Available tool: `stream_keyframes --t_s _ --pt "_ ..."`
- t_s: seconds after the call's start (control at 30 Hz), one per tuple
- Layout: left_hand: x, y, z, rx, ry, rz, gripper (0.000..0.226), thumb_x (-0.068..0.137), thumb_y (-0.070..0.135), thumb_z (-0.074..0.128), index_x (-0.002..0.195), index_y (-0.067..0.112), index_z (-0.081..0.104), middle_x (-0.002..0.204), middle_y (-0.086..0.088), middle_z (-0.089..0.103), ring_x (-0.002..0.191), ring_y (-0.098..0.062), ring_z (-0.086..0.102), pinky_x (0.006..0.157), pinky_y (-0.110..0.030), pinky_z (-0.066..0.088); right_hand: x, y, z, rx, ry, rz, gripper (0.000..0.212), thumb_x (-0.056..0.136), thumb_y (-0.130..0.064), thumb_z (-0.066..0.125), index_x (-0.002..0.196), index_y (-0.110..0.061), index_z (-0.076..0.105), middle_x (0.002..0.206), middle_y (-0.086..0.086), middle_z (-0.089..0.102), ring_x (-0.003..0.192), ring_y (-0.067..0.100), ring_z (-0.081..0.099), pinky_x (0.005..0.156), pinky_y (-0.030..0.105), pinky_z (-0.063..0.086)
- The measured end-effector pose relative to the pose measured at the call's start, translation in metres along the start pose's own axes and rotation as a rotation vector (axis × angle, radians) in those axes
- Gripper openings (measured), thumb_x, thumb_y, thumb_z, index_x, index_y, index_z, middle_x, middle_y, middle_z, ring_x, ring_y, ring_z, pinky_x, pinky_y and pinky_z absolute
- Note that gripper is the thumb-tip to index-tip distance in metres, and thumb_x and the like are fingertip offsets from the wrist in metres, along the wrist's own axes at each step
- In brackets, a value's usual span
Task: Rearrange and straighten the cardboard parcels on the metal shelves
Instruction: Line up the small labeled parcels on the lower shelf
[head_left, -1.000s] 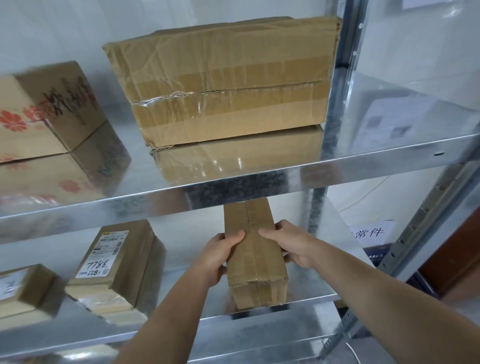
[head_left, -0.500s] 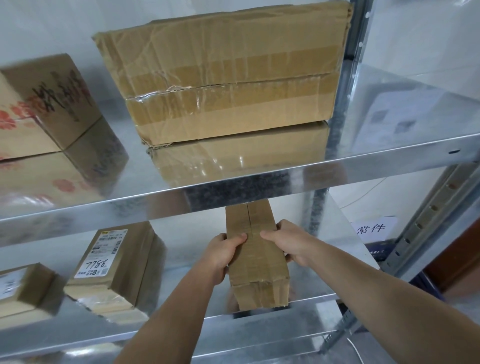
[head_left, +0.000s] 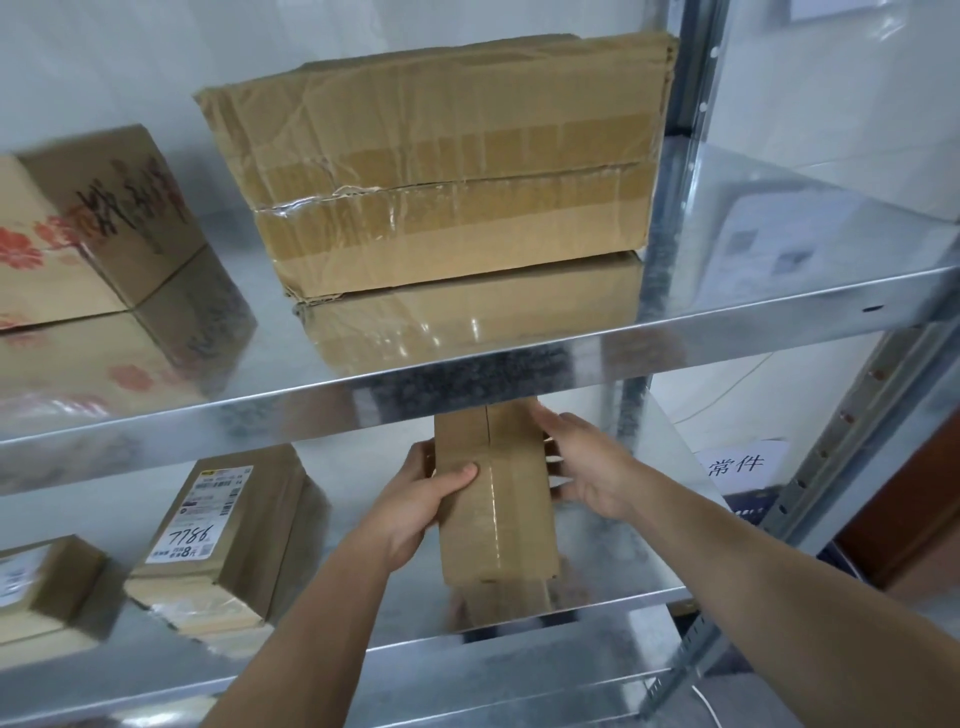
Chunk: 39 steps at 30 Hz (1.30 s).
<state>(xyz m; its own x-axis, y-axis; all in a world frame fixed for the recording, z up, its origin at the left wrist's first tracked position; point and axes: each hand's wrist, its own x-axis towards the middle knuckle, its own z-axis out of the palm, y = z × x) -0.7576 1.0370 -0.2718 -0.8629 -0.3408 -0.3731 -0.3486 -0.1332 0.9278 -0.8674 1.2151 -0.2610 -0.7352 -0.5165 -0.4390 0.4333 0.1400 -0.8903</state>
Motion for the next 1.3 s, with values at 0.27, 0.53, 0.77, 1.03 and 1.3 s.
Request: stream_keyframes --t_s 0.27,0.53,0.77,1.03,1.3 --pt "-0.010 0.008 -0.001 -0.258 -0.015 0.028 0.036 0.093 0.034 0.061 0.121 0.012 0.054 0.115 0.000 0.065 0.112 -0.023 0.058 0.080 -0.043 0.052 -0.008 -0.012 -0.006 0.096 0.076 0.010 0.056 0.104 -0.061 0.039 0.118 -0.011 0.059 0.103 0.012 0.064 0.098 0.030 0.064 0.075 0.050 0.058" --pt "-0.010 0.014 -0.001 -0.228 0.021 -0.051 0.052 0.098 0.062 0.044 0.085 0.013 0.055 0.087 -0.003 0.063 0.094 -0.026 0.060 0.081 -0.048 0.050 -0.013 -0.006 -0.003 0.040 0.044 0.041 0.055 0.102 -0.065 0.038 0.104 -0.017 0.065 0.085 0.009 0.063 0.086 0.026 0.063 0.082 0.048 0.055" --pt "-0.006 0.017 0.008 -0.066 0.060 -0.095 0.062 0.089 0.060 0.064 0.127 0.013 0.054 0.107 -0.008 0.061 0.100 -0.032 0.063 0.092 -0.054 0.056 -0.009 -0.007 -0.003 -0.170 -0.009 0.009 0.063 0.089 -0.070 0.060 0.128 -0.021 0.050 0.118 0.006 0.067 0.109 0.025 0.064 0.090 0.051 0.057" --pt "-0.004 0.018 0.017 0.005 0.115 -0.068 0.044 0.091 0.039 0.072 0.117 0.014 0.047 0.116 -0.012 0.064 0.108 -0.030 0.065 0.096 -0.057 0.054 -0.012 -0.005 -0.002 -0.176 -0.014 0.021 0.054 0.089 -0.045 0.076 0.124 -0.021 0.044 0.117 0.010 0.068 0.105 0.024 0.067 0.077 0.042 0.057" --pt "-0.005 0.014 0.018 0.033 0.134 -0.032 0.040 0.092 0.034 0.072 0.115 0.015 0.046 0.115 -0.012 0.064 0.105 -0.031 0.065 0.095 -0.057 0.055 -0.009 -0.003 0.002 -0.194 0.009 -0.005 0.051 0.091 -0.037 0.076 0.125 -0.018 0.043 0.114 0.012 0.067 0.101 0.025 0.067 0.075 0.040 0.055"
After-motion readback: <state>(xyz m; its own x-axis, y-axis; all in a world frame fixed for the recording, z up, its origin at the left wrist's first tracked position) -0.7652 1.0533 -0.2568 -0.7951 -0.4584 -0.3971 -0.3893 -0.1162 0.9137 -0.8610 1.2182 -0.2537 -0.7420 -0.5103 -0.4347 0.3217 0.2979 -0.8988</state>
